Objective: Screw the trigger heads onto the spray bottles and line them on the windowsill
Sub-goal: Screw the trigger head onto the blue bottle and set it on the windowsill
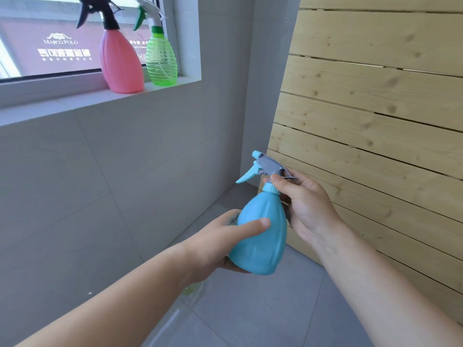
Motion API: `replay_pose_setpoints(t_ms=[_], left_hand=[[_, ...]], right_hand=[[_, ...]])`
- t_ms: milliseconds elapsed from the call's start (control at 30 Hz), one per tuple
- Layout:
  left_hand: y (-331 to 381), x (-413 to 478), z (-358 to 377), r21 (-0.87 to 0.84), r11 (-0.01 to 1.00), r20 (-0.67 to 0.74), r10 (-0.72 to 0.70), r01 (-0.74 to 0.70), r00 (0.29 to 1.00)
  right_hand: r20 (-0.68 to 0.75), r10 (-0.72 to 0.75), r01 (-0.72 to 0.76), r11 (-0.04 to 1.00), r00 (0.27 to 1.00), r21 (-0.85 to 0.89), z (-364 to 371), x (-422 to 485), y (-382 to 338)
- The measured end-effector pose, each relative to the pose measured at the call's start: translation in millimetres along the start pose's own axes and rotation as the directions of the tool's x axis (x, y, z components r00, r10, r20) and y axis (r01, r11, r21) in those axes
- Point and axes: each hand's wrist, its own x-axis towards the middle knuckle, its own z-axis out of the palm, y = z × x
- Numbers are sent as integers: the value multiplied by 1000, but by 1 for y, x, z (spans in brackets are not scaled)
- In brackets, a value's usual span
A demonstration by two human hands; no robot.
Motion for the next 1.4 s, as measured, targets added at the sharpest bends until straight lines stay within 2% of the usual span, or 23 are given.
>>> replay_pose_setpoints(t_ms=[67, 133, 300, 633, 833, 967, 1067, 1133, 1233, 1400], left_hand=[[-2, -2, -9, -79, 997, 126, 5, 5, 992], [-4, -2, -12, -87, 996, 155, 18, -5, 988], [-5, 3, -7, 41, 995, 19, 86, -87, 996], [-2, 1, 2, 105, 988, -122, 125, -113, 985], [-6, -2, 0, 87, 988, -114, 135, -126, 984], [1, -8, -11, 58, 987, -104, 157, -151, 982], [14, -17, -25, -17, 975, -186, 214, -221, 959], [24, -25, -37, -36, 958, -266, 266, -285, 926], [38, -41, -58, -76, 924, -364, 325, -376, 873], [61, -72, -113, -22, 863, -483, 433, -505, 761]], right_hand=[[50, 15, -17, 999, 999, 36, -2, 0, -2], [90, 37, -40, 998, 995, 39, -2, -1, -1], [80, 25, -28, 999, 996, 35, 1, -1, 1], [-43, 4, -4, 1000, 999, 5, 8, 1, 5], [83, 81, -88, 992, 993, 93, 3, 2, -1], [133, 16, -18, 1000, 991, 10, 4, -1, -5], [153, 7, 12, 993, 988, -121, 11, -8, -2], [242, -8, 65, 971, 970, -228, 25, -17, -1], [414, -75, 221, 923, 907, -316, 62, -25, -6], [487, -207, 435, 796, 849, -421, 134, -5, -17]])
